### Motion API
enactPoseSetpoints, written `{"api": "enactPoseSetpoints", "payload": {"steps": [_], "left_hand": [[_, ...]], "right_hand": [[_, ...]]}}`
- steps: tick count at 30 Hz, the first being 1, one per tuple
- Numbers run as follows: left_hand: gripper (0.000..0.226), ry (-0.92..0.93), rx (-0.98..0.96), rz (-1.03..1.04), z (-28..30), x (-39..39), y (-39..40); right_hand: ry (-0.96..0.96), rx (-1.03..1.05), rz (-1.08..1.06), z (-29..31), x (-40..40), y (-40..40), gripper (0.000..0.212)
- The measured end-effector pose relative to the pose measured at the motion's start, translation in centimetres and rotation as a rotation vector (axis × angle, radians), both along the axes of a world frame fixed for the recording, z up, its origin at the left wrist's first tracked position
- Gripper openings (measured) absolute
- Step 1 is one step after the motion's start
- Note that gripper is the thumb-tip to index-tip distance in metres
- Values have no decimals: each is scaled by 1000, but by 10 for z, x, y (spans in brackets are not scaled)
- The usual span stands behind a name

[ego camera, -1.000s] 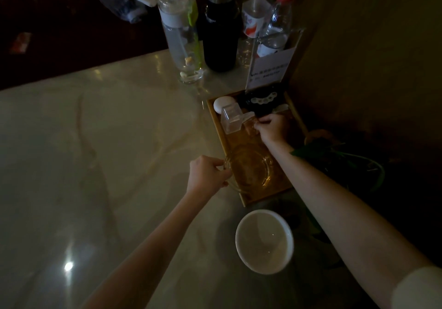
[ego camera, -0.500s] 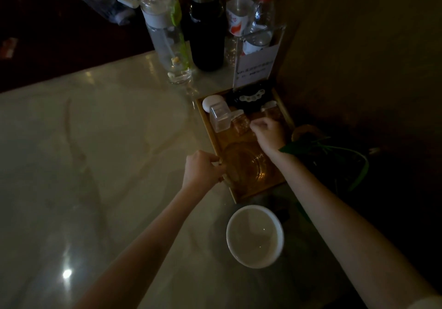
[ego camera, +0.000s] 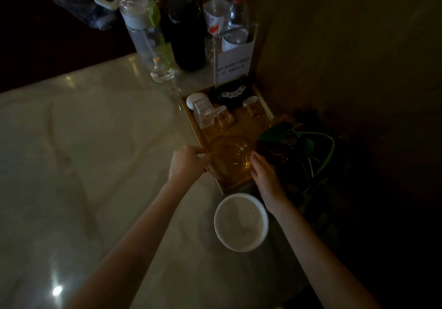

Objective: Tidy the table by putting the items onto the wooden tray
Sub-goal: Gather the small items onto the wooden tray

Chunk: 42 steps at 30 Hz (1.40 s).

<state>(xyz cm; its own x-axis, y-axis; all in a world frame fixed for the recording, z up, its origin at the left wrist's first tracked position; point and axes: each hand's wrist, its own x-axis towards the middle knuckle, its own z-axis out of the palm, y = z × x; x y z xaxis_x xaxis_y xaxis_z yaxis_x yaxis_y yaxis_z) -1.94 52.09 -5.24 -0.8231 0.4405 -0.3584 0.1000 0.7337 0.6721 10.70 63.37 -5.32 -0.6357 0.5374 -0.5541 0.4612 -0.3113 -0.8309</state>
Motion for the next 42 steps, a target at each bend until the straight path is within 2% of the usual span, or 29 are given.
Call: {"api": "enactPoseSetpoints", "payload": {"steps": [4, 8, 11, 14, 20, 26, 32, 40, 42], "left_hand": [[31, 10, 126, 60, 7, 10, 0], [36, -244, 288, 211, 5, 17, 6], [30, -415, 410, 314, 3, 17, 11], [30, -459, 452, 306, 4, 16, 15], [30, -473, 418, 271, 0, 18, 21], [28, -439, 405, 272, -2, 18, 20], [37, -329, 278, 134, 5, 14, 18], [27, 86, 108, -190, 5, -8, 34], [29, 125, 82, -286, 1, -16, 43]], "right_hand": [[19, -81, -76, -1, 0, -1, 45], [28, -142, -208, 3, 1, -3, 41], [18, -158, -241, 6, 1, -4, 41], [18, -166, -268, 9, 2, -1, 40], [35, -146, -245, 8, 6, 5, 35], [25, -84, -209, 4, 8, 2, 32], [-56, 66, -110, 8, 7, -1, 41], [49, 344, -5, 16, 0, -8, 38], [36, 419, 63, 10, -4, -5, 41]]}}
